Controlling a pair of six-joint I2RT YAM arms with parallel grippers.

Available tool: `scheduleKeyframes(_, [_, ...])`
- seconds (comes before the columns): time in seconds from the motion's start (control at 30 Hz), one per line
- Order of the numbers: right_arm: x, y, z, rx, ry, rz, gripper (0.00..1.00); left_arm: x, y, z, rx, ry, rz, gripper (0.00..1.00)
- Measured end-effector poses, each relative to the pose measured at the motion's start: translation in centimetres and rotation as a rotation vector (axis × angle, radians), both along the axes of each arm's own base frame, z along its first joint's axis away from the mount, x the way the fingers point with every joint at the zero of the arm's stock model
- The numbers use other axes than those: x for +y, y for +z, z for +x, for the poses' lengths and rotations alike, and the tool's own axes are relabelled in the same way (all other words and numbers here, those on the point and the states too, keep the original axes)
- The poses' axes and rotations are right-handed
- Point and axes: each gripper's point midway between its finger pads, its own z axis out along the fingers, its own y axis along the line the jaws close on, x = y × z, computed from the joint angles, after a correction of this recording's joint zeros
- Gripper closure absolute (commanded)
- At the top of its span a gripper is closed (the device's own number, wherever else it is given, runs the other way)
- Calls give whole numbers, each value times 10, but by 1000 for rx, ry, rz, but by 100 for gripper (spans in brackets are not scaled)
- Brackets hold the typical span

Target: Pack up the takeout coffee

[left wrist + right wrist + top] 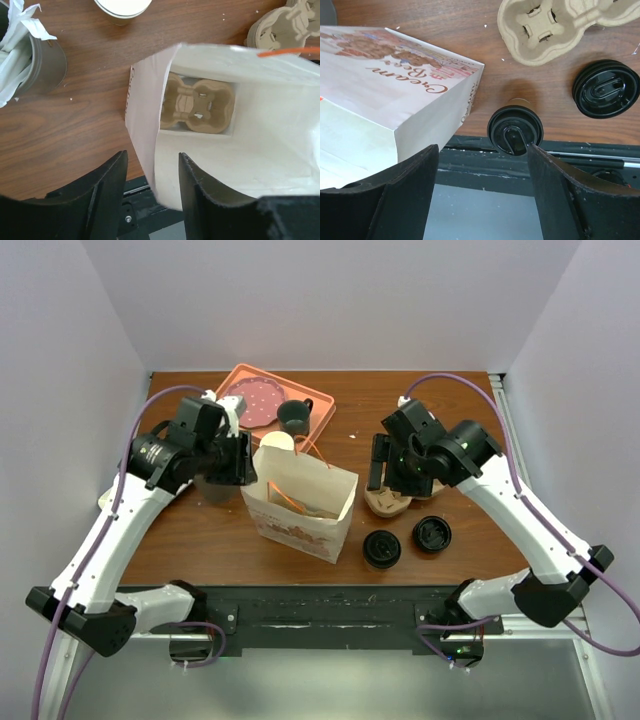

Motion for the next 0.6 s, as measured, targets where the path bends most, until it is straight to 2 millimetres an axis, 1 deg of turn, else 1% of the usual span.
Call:
scheduleKeyframes(0.07, [0,2,-1,-5,-4,9,26,0,2,3,2,5,10,44])
scheduleKeyframes(0.17, [-1,4,-2,-7,-11,17,26,-4,13,19,-15,13,18,41])
scheduleKeyframes(0.23, [-1,6,-3,-11,-19,26,26,-7,24,32,-50,16,22,41])
scheduleKeyframes(0.33, [-6,3,-8,-10,-33,31,26,-5,30,40,-78,30,34,45])
scheduleKeyframes(0.4, [-13,-6,-17,6,-48,26,26,-4,28,41,-78,35,43,48])
scheduleKeyframes(0.47, [-20,-18,-25,27,-62,18,25,-3,24,41,-72,35,48,49])
scheduleKeyframes(0.6, [-26,-47,-34,87,-82,-21,23,-3,8,41,-45,33,66,49])
